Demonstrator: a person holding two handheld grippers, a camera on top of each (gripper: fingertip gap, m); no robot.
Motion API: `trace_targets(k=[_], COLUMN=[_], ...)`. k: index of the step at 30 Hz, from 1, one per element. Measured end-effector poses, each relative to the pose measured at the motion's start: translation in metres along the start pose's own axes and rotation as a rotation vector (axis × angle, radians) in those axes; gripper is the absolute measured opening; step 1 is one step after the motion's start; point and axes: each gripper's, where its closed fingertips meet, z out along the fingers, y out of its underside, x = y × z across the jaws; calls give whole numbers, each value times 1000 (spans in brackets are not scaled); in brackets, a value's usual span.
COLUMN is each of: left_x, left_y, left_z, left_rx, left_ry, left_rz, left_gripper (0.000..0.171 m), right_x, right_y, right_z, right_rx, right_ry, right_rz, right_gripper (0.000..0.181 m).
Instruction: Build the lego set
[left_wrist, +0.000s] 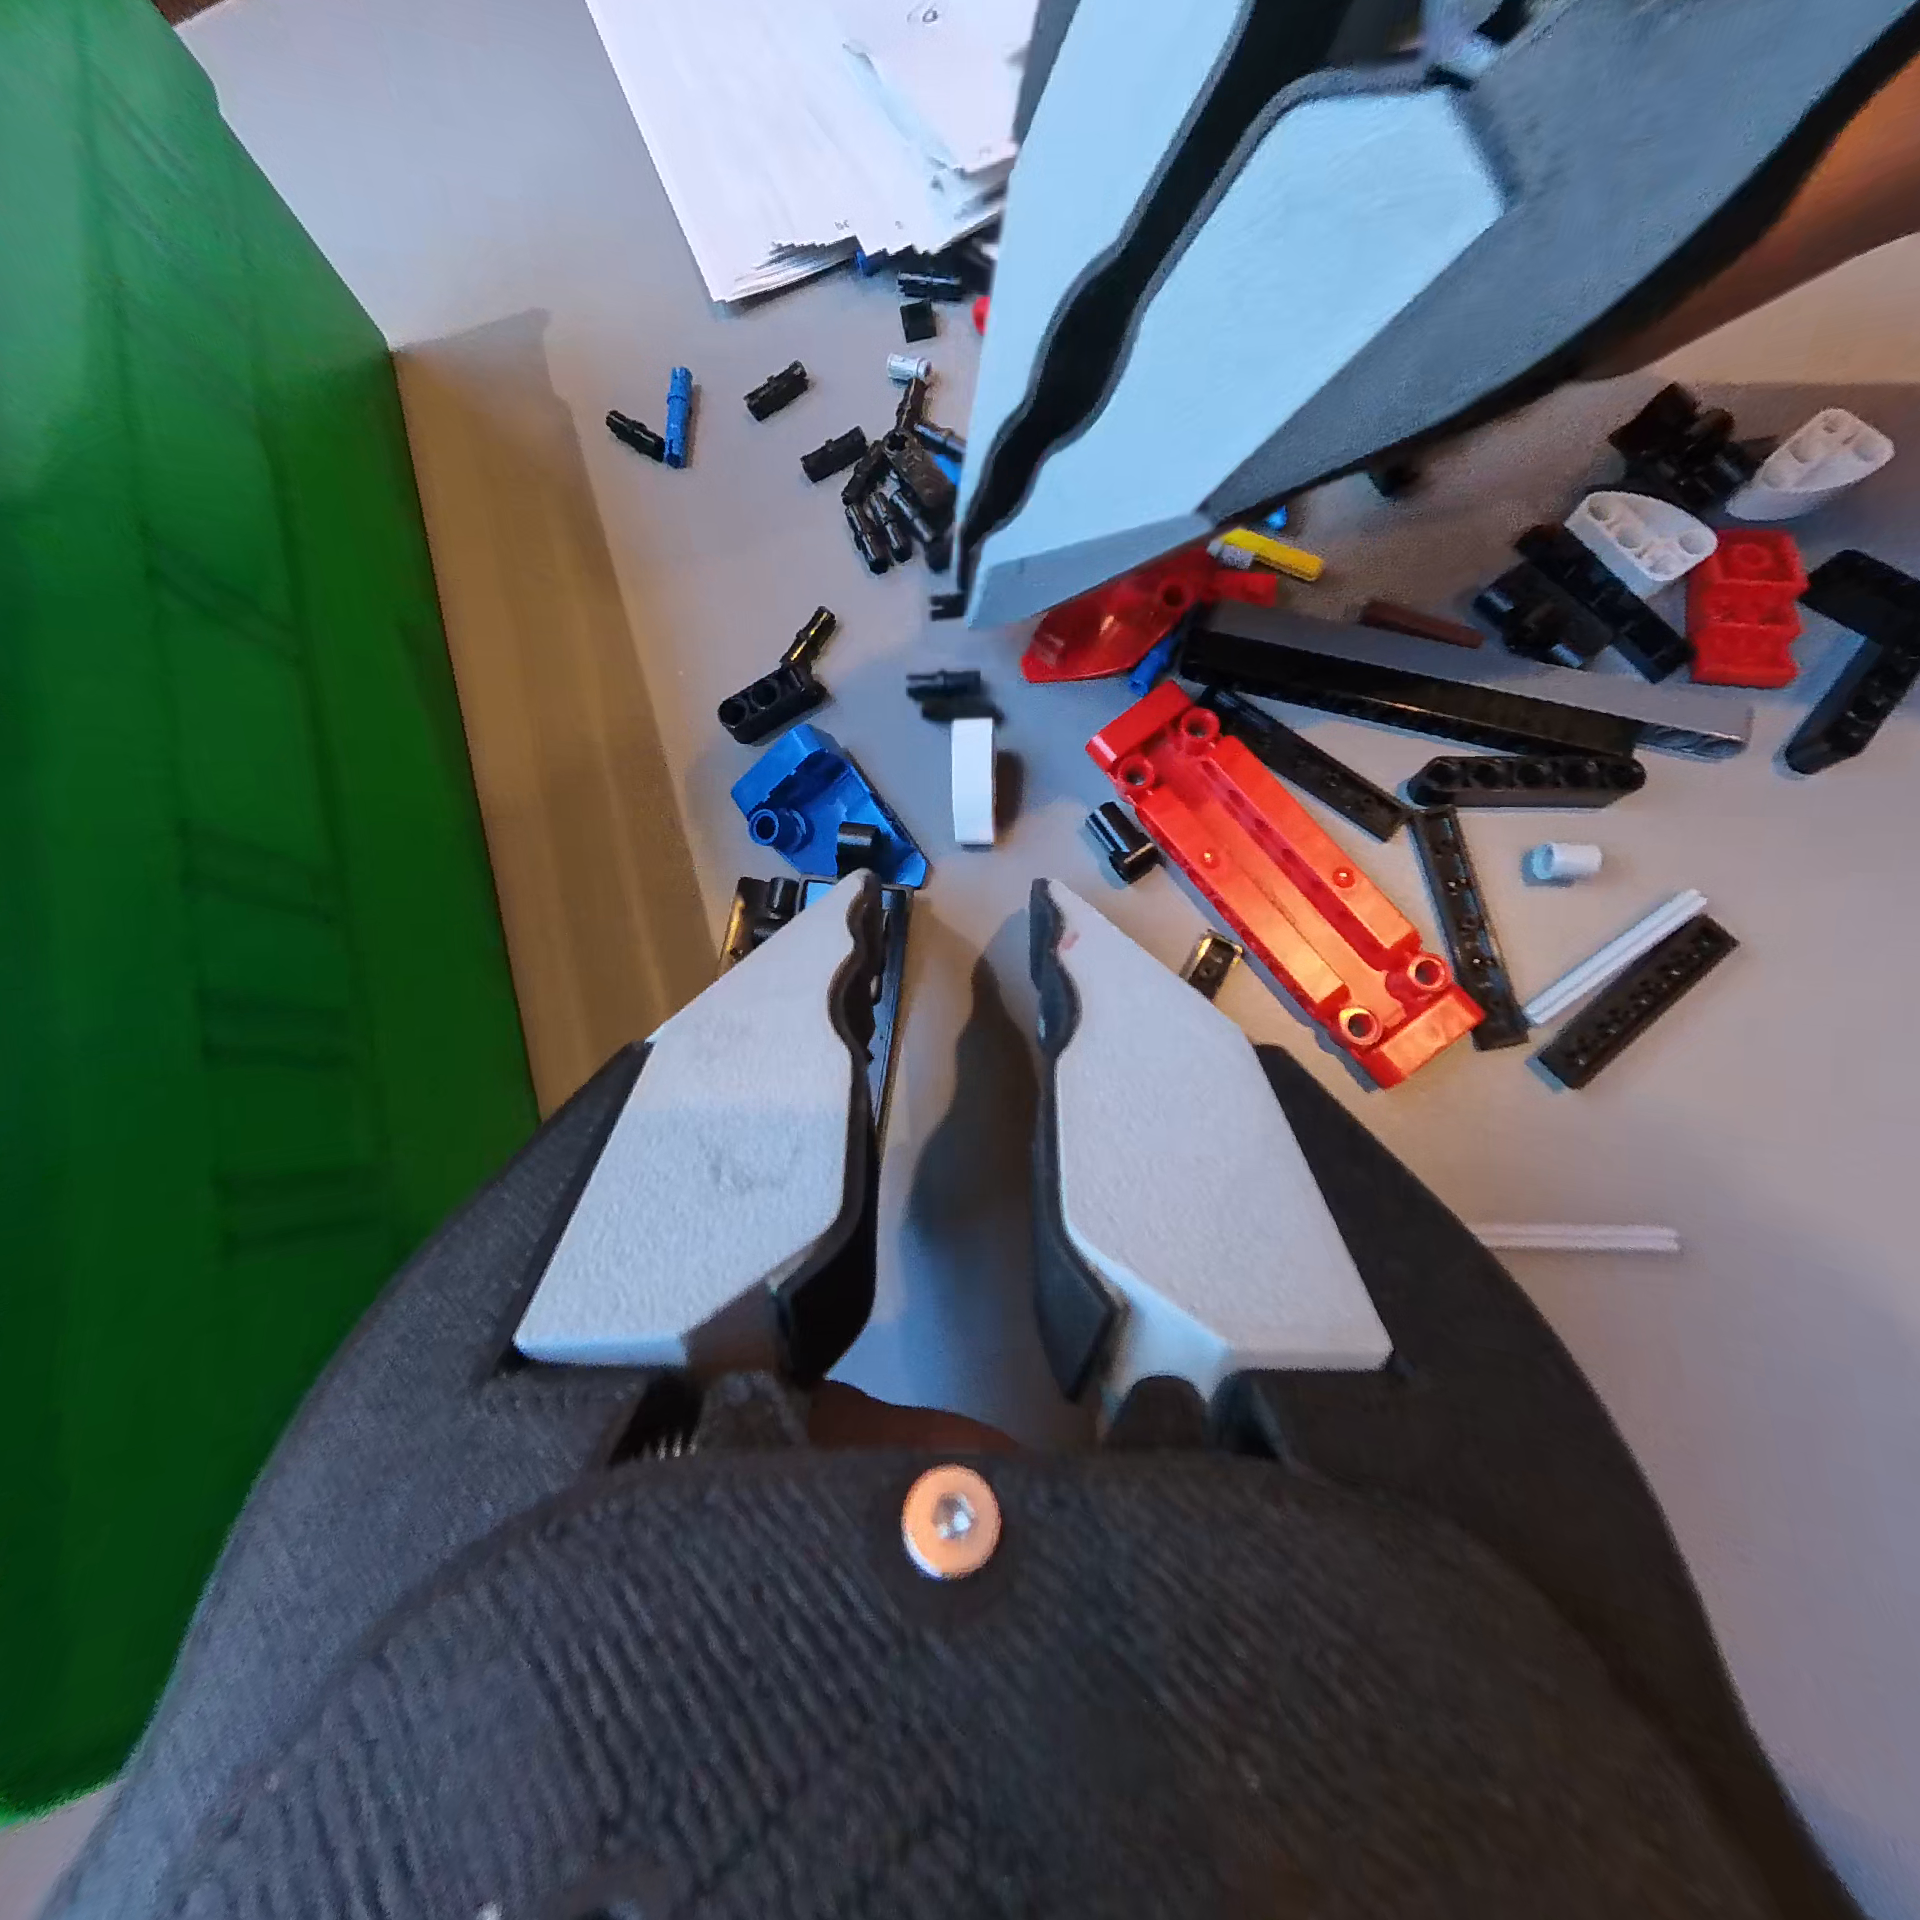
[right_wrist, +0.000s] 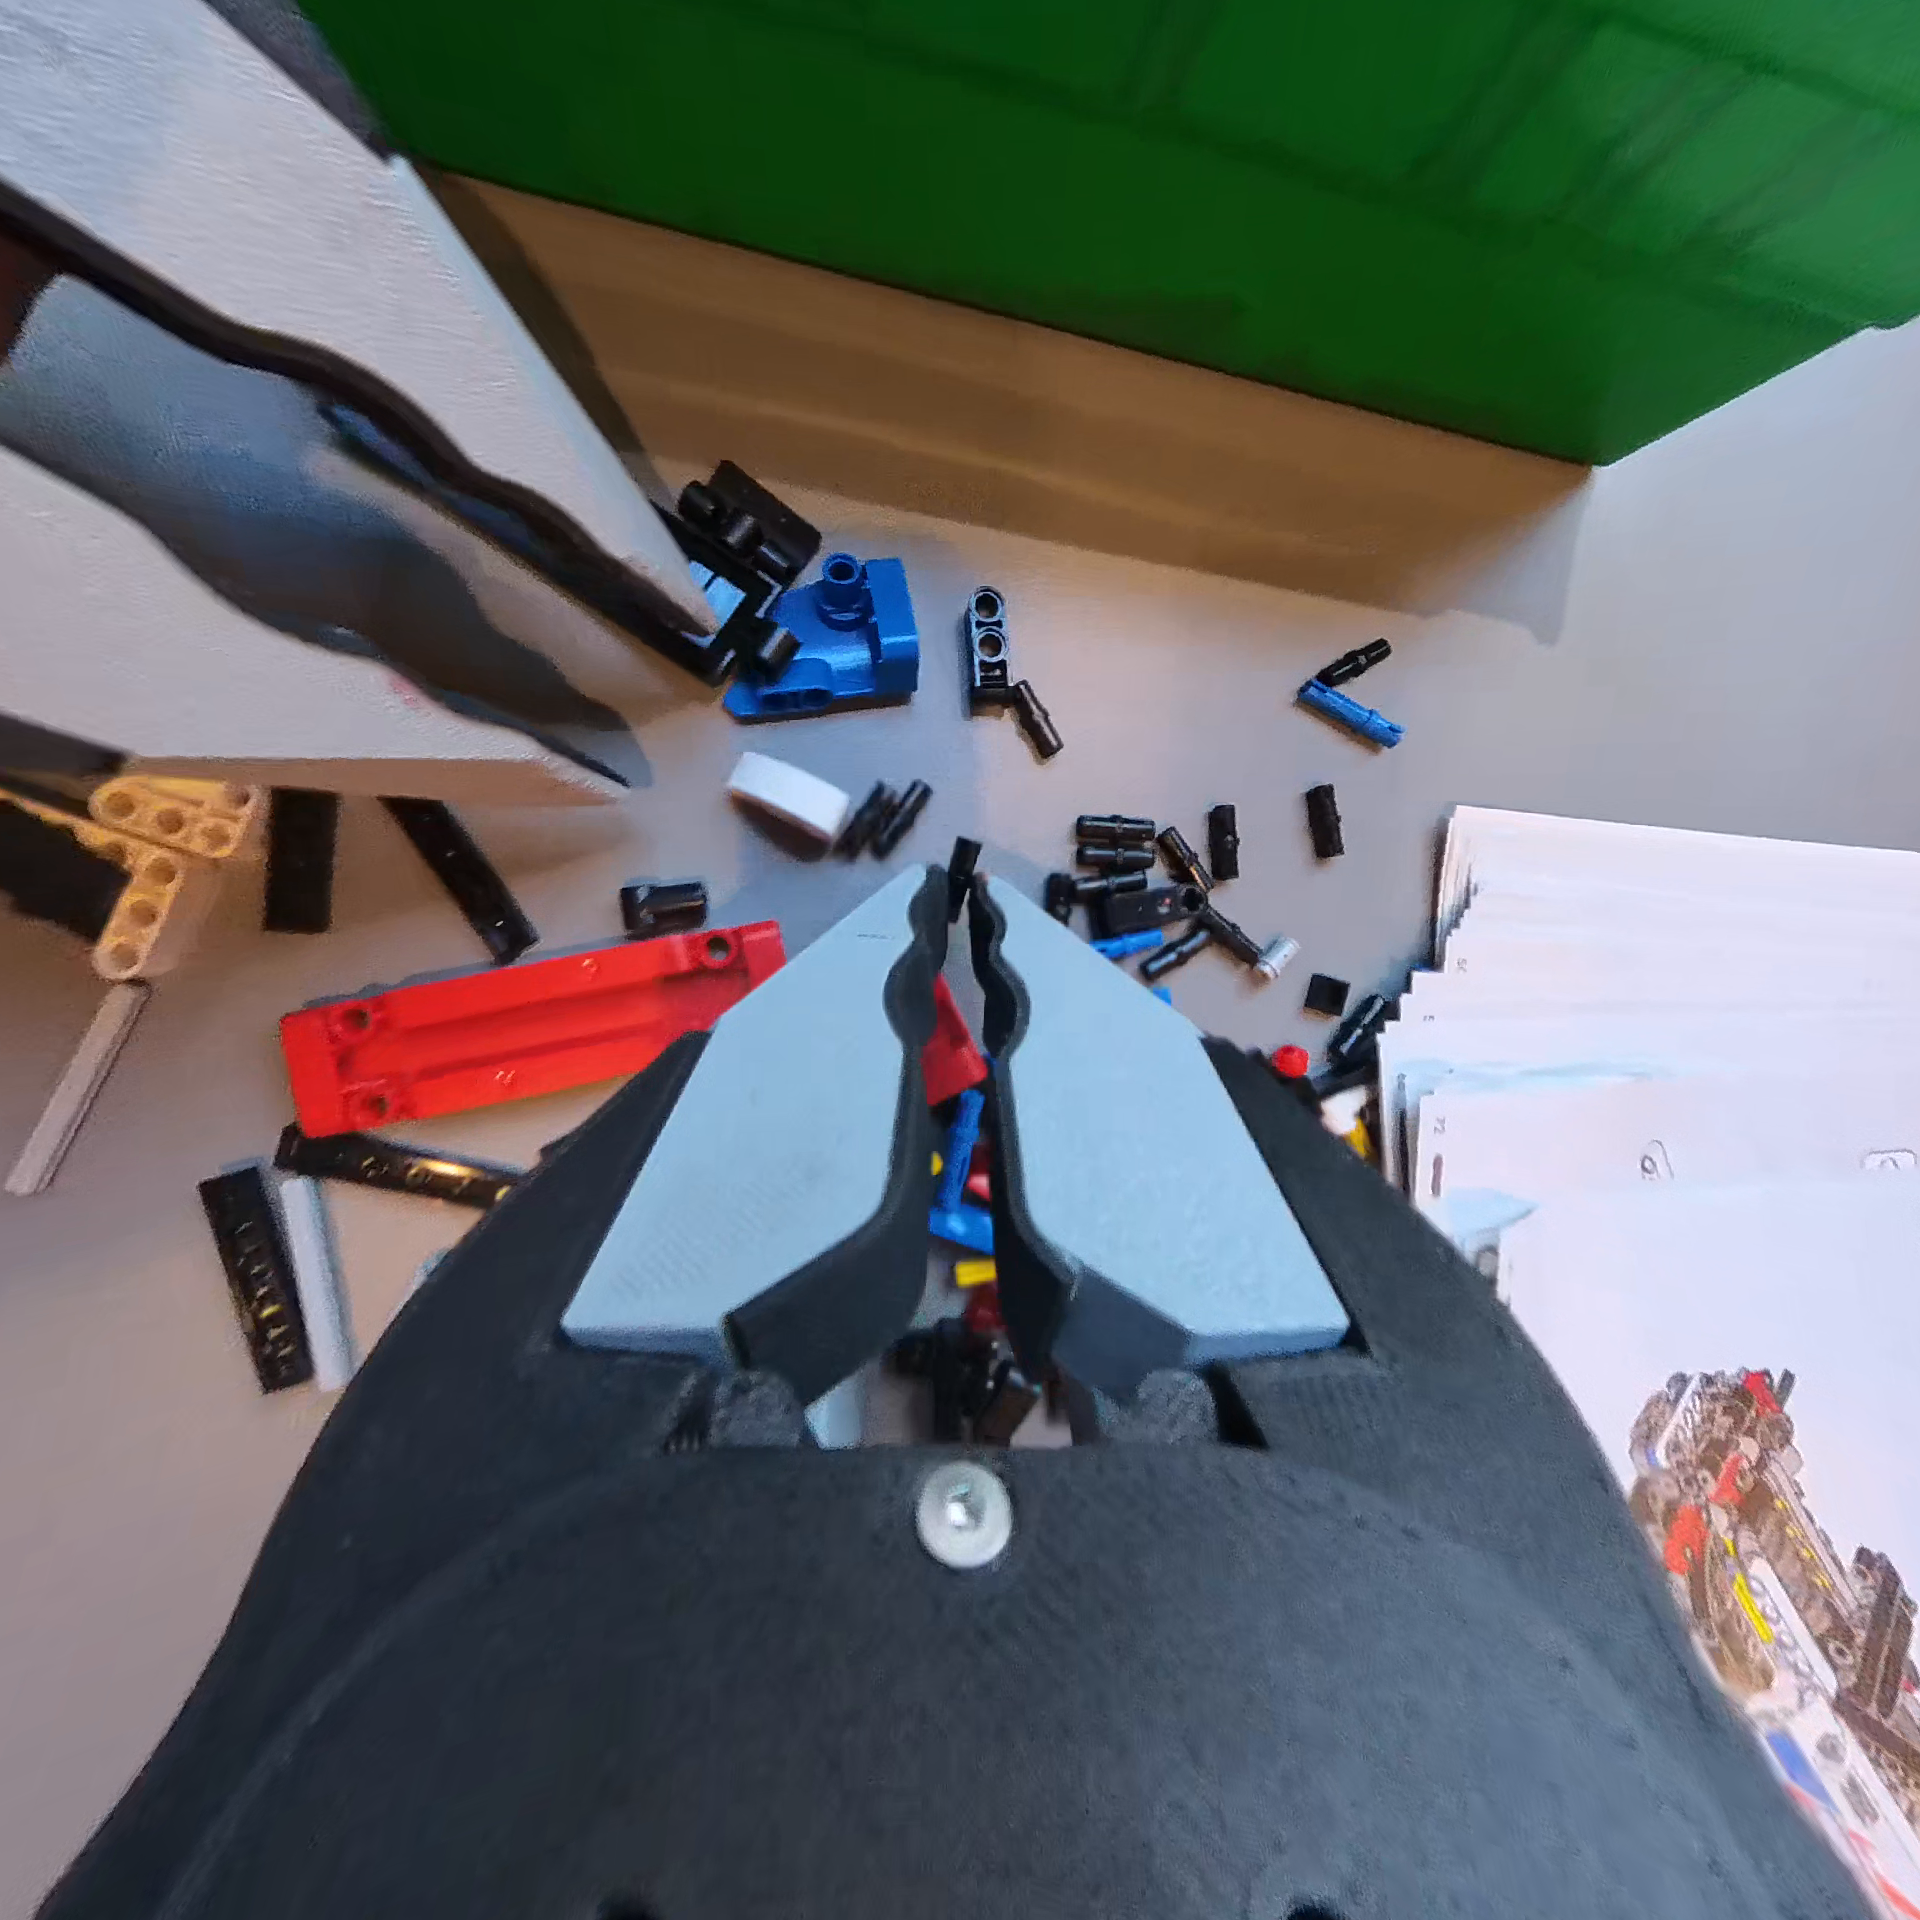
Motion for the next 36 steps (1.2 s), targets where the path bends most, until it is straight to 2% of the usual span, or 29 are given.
trace_targets(k=[5, 16, 21, 24, 26, 29, 33, 36], left_x=[0, -4, -14, -10, -2, 4, 6, 3], left_y=[0, -24, -30, -36, -34, -35, -41, -42], left_z=[1, 10, 23, 27, 31, 40, 55, 60], left_rx=[1, 27, -64, -101, -175, -261, -279, -279], left_ry=[4, 7, -10, 59, 120, 129, 106, 99], left_rz=[11, 51, 147, 200, 258, 336, 427, 410], left_gripper=[25, 21, 17, 13, 15, 18, 15, 11], right_x=[4, 3, 7, 5, 5, 4, 6, 1], right_y=[9, 15, 31, 35, 35, 36, 44, 55], right_z=[-14, -43, -68, -73, -76, -78, -88, -99], right_rx=[-1, 81, 103, 98, 115, 137, 173, 185], right_ry=[41, -55, -28, -40, -28, -43, -48, -88], right_rz=[-2, 174, 238, 257, 266, 305, 376, 456], right_gripper=[2, 0, 1, 3, 3, 5, 2, 0])
